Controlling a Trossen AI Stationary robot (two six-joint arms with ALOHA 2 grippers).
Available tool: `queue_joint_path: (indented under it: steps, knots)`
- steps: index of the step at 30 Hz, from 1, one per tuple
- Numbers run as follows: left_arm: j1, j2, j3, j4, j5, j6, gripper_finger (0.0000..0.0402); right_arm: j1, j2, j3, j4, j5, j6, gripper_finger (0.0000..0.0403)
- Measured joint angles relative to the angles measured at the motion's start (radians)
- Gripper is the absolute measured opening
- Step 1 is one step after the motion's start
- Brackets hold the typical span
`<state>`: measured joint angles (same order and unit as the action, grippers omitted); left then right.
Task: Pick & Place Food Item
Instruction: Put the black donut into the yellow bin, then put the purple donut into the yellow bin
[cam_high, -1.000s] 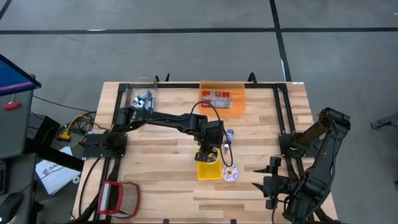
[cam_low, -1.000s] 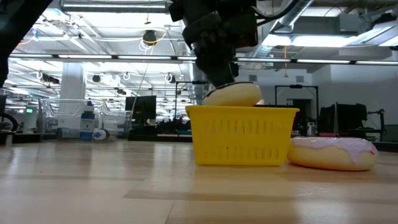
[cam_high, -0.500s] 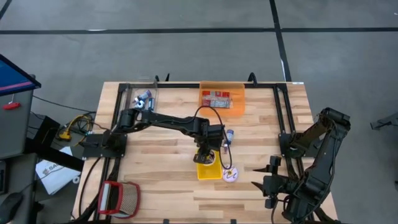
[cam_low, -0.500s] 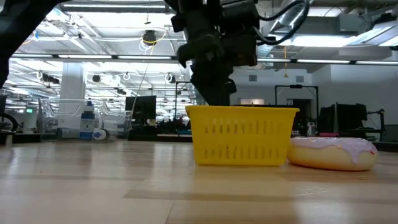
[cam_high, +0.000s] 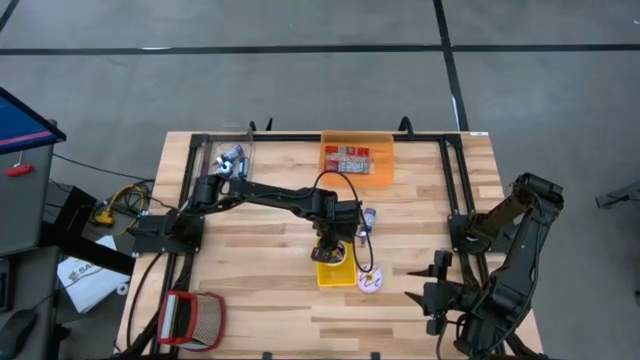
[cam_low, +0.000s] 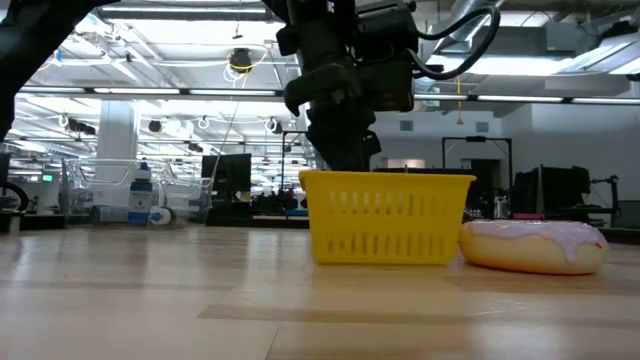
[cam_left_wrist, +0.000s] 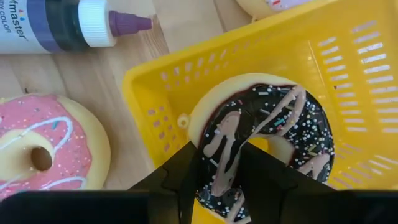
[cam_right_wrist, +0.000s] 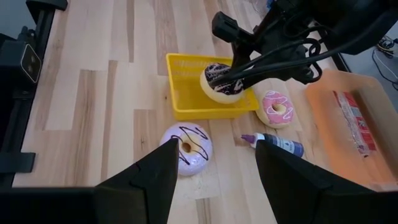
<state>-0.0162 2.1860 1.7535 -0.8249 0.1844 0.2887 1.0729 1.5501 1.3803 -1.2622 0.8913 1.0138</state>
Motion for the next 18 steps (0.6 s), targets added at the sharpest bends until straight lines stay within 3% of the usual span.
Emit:
queue_joint_path:
  steps: [12,18]
  knots:
    - [0.0,-0.001,0.0,0.0,0.0,0.003,0.0175,0.0,0.0,0.0,0.013,0.0,0.0,0.0207]
    - [-0.003,-0.009,0.001,-0.004,-0.006,0.021,0.0183,0.0,0.0,0.0,0.014,0.0,0.0,0.0207]
